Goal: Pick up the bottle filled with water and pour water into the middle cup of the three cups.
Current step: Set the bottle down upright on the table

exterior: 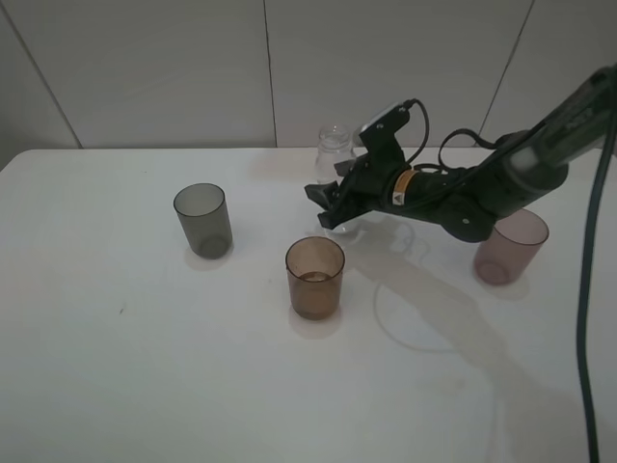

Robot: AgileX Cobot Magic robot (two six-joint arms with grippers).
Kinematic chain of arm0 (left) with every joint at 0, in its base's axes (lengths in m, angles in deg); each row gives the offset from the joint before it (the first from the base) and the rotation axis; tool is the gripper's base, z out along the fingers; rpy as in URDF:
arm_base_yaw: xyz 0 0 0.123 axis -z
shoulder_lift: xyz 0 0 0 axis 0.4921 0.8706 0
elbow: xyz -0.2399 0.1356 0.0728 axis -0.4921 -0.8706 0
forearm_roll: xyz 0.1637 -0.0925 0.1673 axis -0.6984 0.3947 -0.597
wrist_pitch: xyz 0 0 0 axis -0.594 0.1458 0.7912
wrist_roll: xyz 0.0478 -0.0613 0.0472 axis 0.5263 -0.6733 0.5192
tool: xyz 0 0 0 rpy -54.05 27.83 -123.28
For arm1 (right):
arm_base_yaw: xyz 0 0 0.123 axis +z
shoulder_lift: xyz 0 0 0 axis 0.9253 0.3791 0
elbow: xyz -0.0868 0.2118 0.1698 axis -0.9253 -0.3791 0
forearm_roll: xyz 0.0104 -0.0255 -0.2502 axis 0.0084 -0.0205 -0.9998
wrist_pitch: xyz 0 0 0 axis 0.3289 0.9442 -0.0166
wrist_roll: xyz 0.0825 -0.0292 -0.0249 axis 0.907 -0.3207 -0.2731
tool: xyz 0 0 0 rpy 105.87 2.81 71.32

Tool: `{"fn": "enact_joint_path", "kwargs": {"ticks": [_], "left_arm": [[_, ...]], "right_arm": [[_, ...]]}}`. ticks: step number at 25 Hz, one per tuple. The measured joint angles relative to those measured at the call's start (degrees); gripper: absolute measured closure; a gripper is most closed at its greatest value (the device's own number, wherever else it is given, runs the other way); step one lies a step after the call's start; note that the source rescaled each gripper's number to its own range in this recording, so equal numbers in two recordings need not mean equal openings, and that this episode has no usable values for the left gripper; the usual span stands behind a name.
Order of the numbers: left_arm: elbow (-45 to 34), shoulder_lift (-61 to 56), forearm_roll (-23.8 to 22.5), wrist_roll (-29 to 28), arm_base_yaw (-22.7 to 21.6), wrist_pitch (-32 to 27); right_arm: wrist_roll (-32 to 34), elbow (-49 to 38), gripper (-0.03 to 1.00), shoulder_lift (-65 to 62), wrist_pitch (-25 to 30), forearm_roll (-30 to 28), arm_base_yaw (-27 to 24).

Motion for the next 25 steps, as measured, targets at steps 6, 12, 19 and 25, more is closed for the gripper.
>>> {"fn": "enact_joint_path", "kwargs": {"ticks": [6, 12, 19, 25], "left_arm": [[0.00, 0.00, 0.00, 0.00, 0.00, 0.00], [0.00, 0.00, 0.00, 0.00, 0.00, 0.00], [0.00, 0.00, 0.00, 0.00, 0.00, 0.00], [0.00, 0.00, 0.00, 0.00, 0.00, 0.00]], "right_arm": [[0.00, 0.00, 0.25, 0.00, -0.29, 0.29, 0.00], [0.00, 0.00, -0.01, -0.80, -1.50, 0.29, 0.00], [-0.12, -0.10, -0.03, -9.77, 1.43, 0.45, 0.00], [5.29, -0.10, -0.03, -19.40, 13.31, 0.45, 0.00]]}}
